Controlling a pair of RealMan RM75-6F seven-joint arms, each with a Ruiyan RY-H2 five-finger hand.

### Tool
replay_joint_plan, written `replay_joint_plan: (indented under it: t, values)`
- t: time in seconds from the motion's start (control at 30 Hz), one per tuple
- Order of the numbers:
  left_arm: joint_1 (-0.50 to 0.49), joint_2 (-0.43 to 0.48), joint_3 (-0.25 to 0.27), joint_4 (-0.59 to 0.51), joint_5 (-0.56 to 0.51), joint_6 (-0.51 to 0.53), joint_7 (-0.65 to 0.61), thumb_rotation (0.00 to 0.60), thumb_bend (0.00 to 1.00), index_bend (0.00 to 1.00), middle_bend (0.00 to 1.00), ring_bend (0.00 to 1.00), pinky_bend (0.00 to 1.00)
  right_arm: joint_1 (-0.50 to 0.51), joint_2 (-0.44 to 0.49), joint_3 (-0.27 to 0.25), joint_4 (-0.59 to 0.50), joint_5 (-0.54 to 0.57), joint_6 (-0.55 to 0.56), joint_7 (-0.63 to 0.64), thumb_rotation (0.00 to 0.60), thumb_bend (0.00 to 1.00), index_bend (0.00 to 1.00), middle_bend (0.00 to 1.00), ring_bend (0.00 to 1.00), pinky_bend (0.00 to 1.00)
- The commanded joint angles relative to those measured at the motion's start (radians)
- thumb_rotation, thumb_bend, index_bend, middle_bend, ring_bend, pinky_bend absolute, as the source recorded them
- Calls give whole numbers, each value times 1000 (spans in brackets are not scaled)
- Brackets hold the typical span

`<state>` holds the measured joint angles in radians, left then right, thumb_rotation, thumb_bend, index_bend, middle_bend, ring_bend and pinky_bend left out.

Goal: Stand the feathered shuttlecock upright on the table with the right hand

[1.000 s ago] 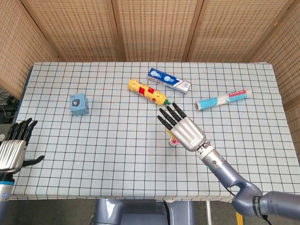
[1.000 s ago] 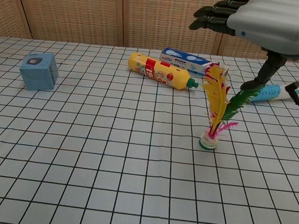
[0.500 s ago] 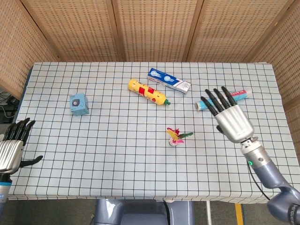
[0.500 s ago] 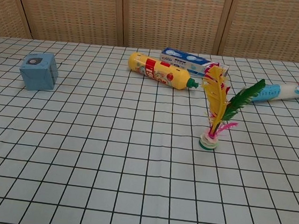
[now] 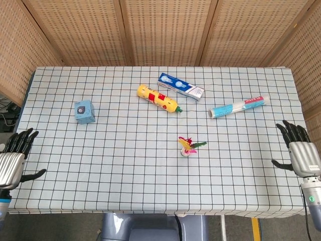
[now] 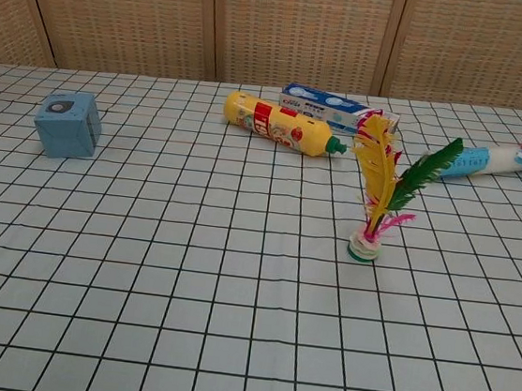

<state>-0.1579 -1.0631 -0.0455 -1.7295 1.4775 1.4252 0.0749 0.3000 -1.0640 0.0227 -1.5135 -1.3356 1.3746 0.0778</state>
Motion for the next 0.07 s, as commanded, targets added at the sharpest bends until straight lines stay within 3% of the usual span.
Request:
replay_joint_plan:
  t: [0.03, 0.07]
  values:
    - [-1, 4, 0, 0, 1, -3, -7, 600, 0, 0, 0, 0, 0, -47, -42, -23, 1, -35, 67, -91, 600, 0, 0, 0, 0, 0]
    - [-1, 5, 1, 0, 1, -5, -8, 600, 0, 0, 0, 0, 0, -52, -48, -23, 2, -42, 77, -108, 600, 0, 0, 0, 0, 0]
